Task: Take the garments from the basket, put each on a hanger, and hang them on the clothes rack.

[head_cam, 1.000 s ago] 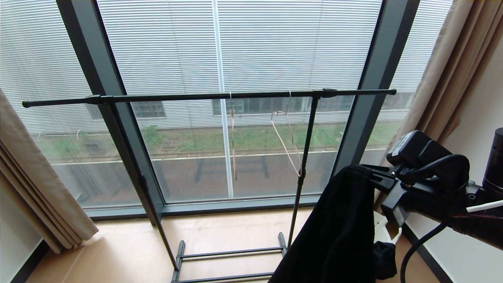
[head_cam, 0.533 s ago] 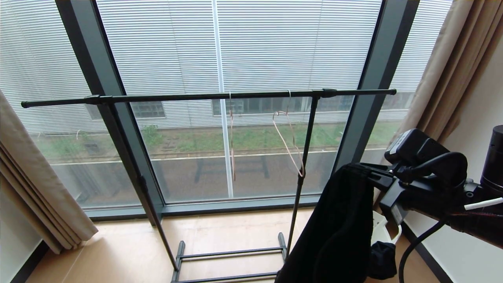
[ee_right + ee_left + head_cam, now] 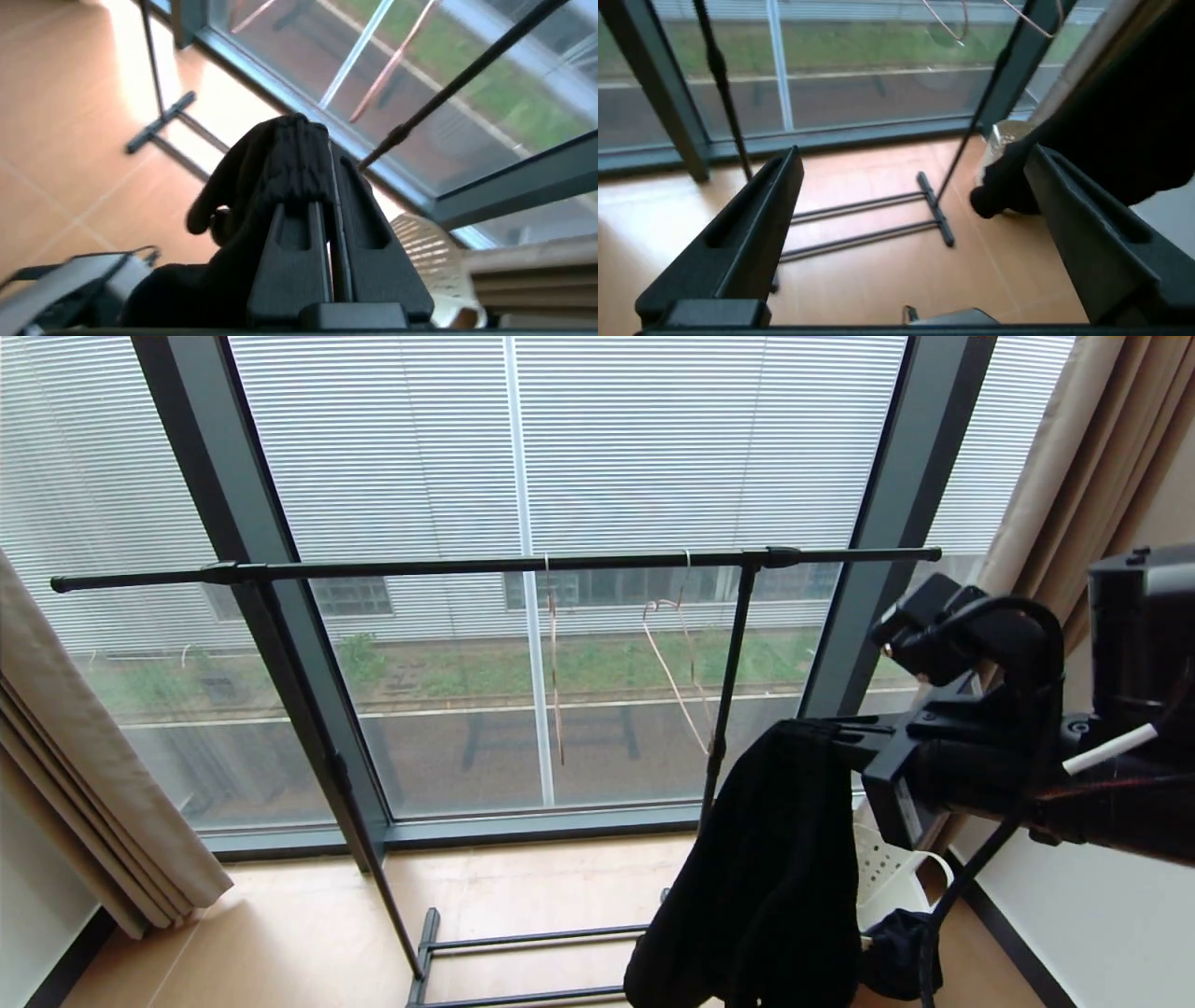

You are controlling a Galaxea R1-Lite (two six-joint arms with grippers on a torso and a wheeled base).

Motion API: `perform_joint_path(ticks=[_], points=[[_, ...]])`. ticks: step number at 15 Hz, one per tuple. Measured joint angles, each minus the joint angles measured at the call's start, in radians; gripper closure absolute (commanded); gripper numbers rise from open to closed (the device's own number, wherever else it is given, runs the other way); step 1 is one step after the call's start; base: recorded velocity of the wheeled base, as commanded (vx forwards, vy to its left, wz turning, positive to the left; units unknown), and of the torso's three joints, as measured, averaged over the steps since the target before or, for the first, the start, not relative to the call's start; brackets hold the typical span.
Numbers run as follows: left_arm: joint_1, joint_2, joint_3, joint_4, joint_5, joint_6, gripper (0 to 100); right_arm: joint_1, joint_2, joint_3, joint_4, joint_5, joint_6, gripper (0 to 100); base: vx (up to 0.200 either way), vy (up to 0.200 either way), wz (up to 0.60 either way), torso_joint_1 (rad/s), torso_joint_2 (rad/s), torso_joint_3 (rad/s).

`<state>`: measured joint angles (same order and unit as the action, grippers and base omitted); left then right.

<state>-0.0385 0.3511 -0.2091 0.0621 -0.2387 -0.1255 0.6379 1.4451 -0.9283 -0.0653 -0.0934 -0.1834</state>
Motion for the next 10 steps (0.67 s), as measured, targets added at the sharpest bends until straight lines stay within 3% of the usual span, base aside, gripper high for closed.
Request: perform_joint_path(ticks=[3,6,10], points=[[-0.083,0.286,-0.139,-0.003,-0.043,-0.119,0,0.050,0.106,-0.270,0.224,-0.031,0.200,100,0.000,0.000,0.00,0.000,0.00,0.000],[-0.193,0.566,-0.262,-0.008,-0.058,-0.218,0,0.085,0.260,-0.450,0.297,-0.137,0.343,100,0.000,0.000,0.00,0.000,0.00,0.000],[-0.416,0.868,-0.368,-0.123,-0.060,-0.341,0,0.127,0.345,-0.536,0.314,-0.207,0.422,100,0.000,0.000,0.00,0.000,0.00,0.000]])
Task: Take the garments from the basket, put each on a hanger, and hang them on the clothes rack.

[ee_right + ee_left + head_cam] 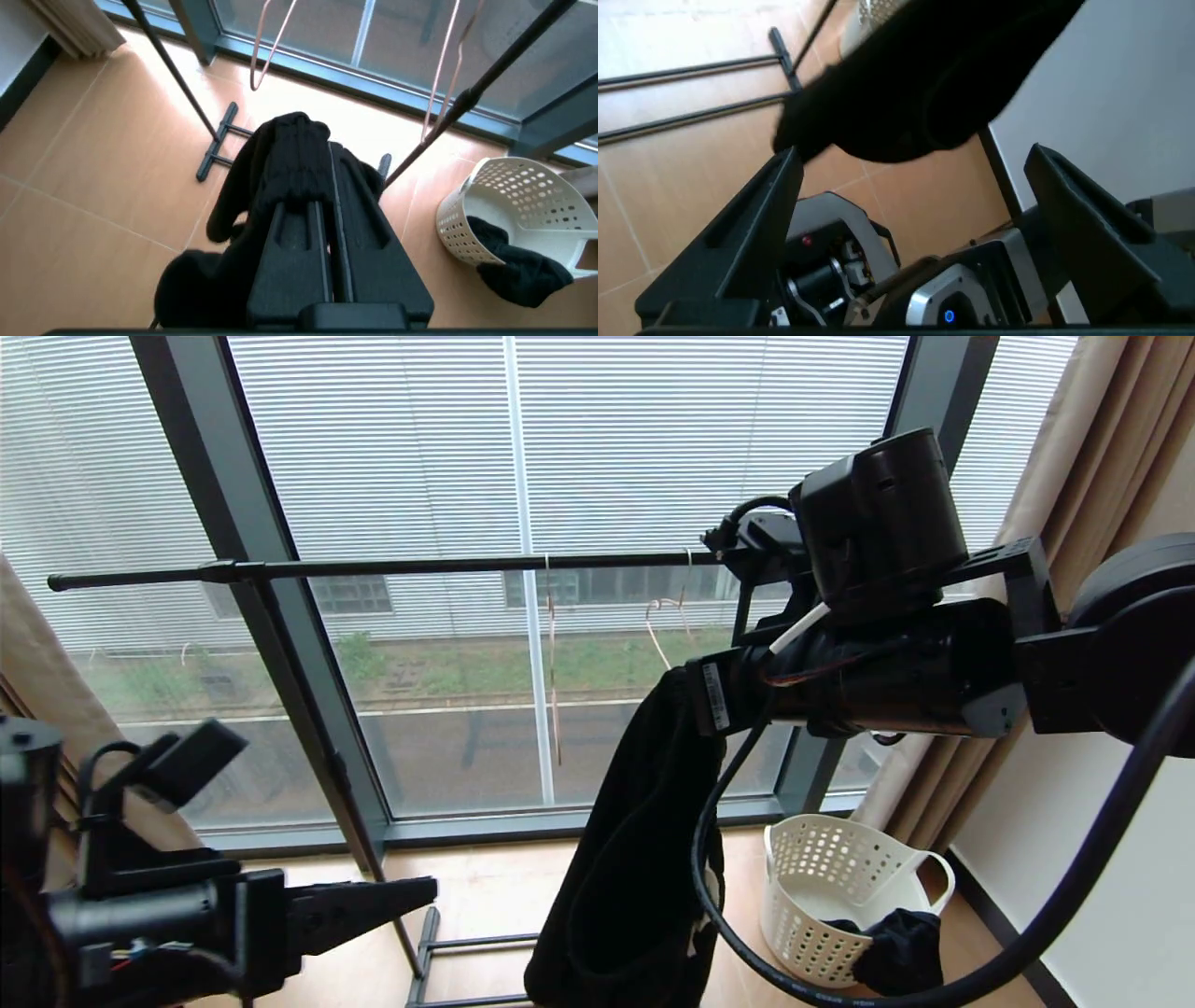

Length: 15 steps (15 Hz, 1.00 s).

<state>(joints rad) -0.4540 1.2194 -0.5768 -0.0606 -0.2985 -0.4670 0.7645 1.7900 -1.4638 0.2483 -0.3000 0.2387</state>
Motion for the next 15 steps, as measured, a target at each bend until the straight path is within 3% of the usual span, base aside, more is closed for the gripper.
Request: perform_joint_path(ticks=[3,7,15], points=[[-0.103,0.187,-0.050,-0.059,0.008,-0.060,0,0.023,0.019,-0.010,-0.001,-0.082,0.025,100,0.000,0.000,0.00,0.000,0.00,0.000],[-0.165,0.414,-0.079,-0.198,0.057,-0.148,0,0.046,0.042,-0.044,-0.002,-0.099,0.063,100,0.000,0.000,0.00,0.000,0.00,0.000],[-0.230,0.661,-0.189,-0.218,0.219,-0.203,0,0.046,0.050,-0.049,-0.001,-0.097,0.061,100,0.000,0.000,0.00,0.000,0.00,0.000]])
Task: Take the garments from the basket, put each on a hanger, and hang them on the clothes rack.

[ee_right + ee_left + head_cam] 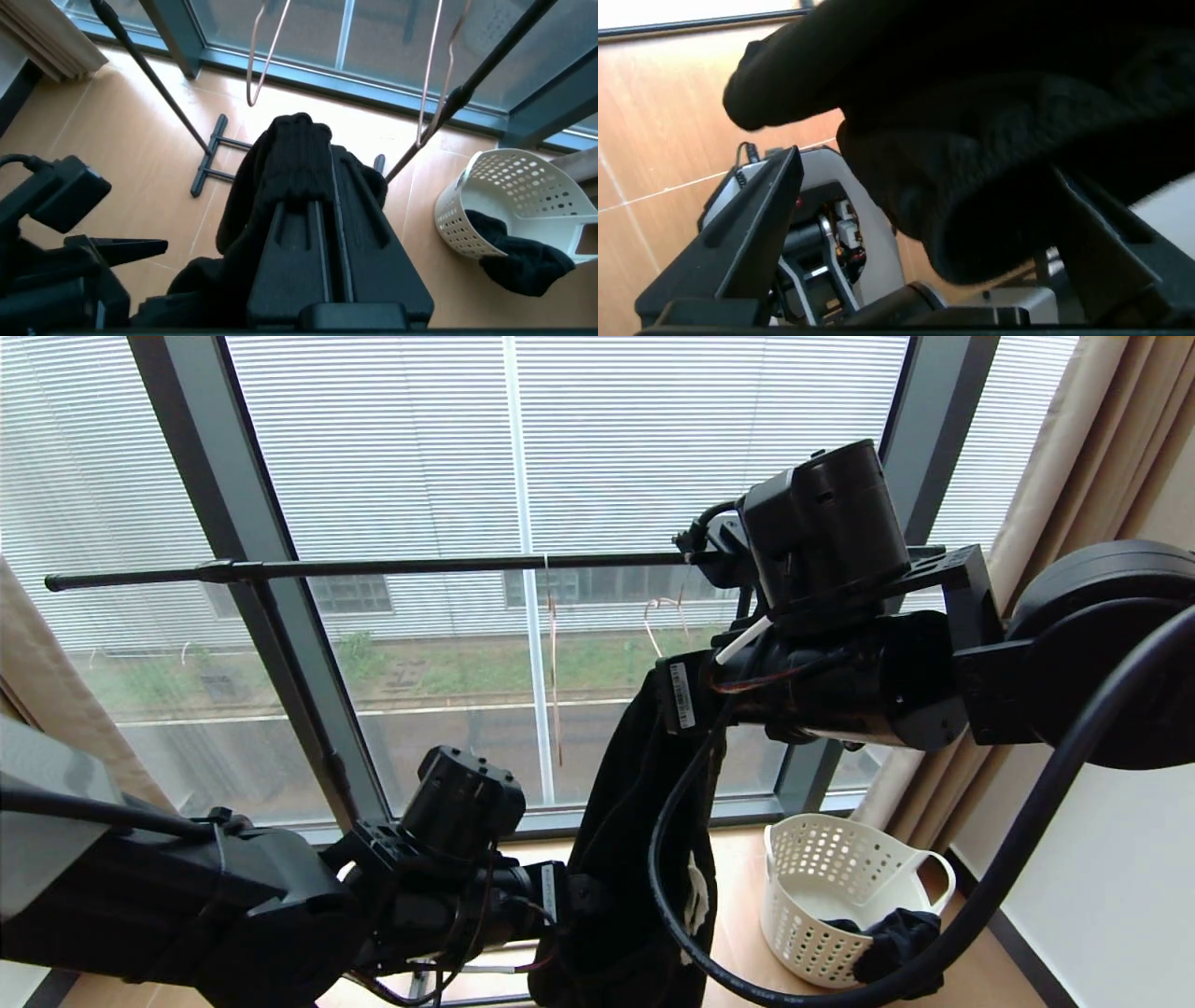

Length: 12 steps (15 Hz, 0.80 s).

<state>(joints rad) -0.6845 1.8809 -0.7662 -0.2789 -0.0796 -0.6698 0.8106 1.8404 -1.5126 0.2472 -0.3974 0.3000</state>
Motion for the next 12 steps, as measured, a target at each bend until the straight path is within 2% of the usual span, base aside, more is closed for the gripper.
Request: perform_joint_path(ticks=[1,2,5,8,10,12], points=[[-0.004,0.020,-0.001,0.001,0.029,-0.002,0,-0.001,-0.003,0.000,0.000,0.000,0.000,100,0.000,0.000,0.00,0.000,0.00,0.000],[-0.010,0.039,-0.001,0.003,0.049,-0.002,100,-0.002,-0.008,0.000,0.000,0.000,0.000,100,0.000,0.000,0.00,0.000,0.00,0.000],[-0.014,0.066,0.004,0.004,0.068,-0.002,100,-0.027,-0.017,0.000,0.000,0.000,0.000,100,0.000,0.000,0.00,0.000,0.00,0.000],[-0.014,0.061,0.005,0.002,0.145,-0.001,100,-0.093,-0.022,0.000,0.000,-0.002,-0.008,100,0.000,0.000,0.00,0.000,0.00,0.000],[-0.010,0.026,0.007,0.007,0.166,0.007,100,-0.144,-0.034,0.000,0.002,-0.008,-0.054,100,0.000,0.000,0.00,0.000,0.00,0.000],[0.005,-0.039,-0.010,0.057,0.169,0.066,100,-0.199,-0.061,0.022,0.002,-0.013,-0.115,100,0.000,0.000,0.00,0.000,0.00,0.000]])
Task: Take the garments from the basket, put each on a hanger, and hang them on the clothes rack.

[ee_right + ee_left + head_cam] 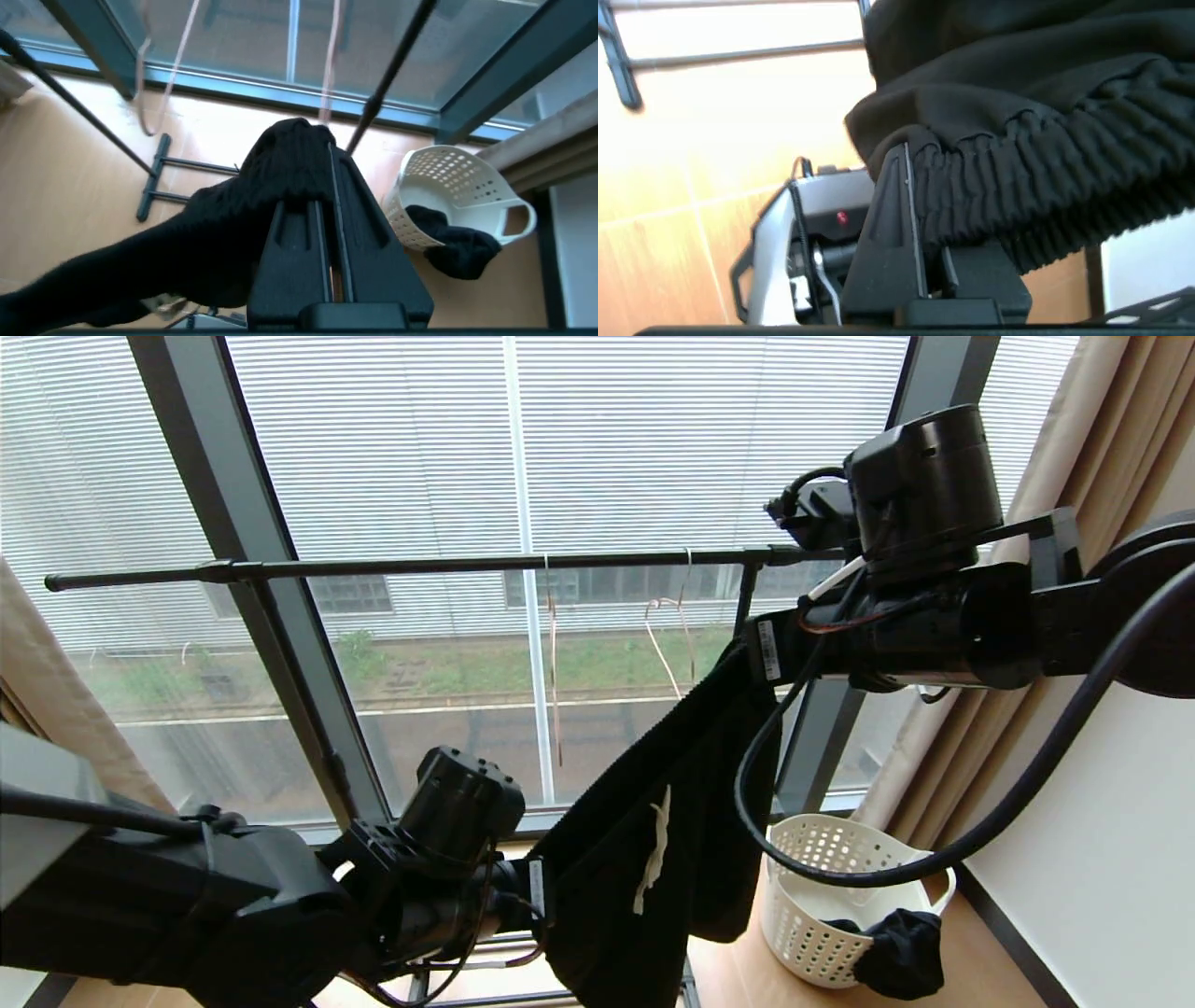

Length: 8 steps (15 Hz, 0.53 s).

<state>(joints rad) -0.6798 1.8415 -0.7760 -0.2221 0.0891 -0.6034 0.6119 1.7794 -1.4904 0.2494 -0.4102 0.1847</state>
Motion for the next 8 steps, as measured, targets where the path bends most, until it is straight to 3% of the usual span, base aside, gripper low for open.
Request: perform_joint_path(ticks=[2,4,8], points=[[0.017,-0.064,-0.073,0.121,0.001,0.060,100,-0.021,-0.029,0.030,-0.002,-0.001,-0.031,100,0.000,0.000,0.00,0.000,0.00,0.000],[0.026,-0.114,-0.204,0.304,0.001,0.089,100,-0.027,-0.059,0.065,-0.003,-0.003,-0.056,100,0.000,0.000,0.00,0.000,0.00,0.000],[0.037,-0.147,-0.574,0.746,0.000,0.125,100,-0.029,-0.109,0.127,-0.006,-0.002,-0.083,100,0.000,0.000,0.00,0.000,0.00,0.000]])
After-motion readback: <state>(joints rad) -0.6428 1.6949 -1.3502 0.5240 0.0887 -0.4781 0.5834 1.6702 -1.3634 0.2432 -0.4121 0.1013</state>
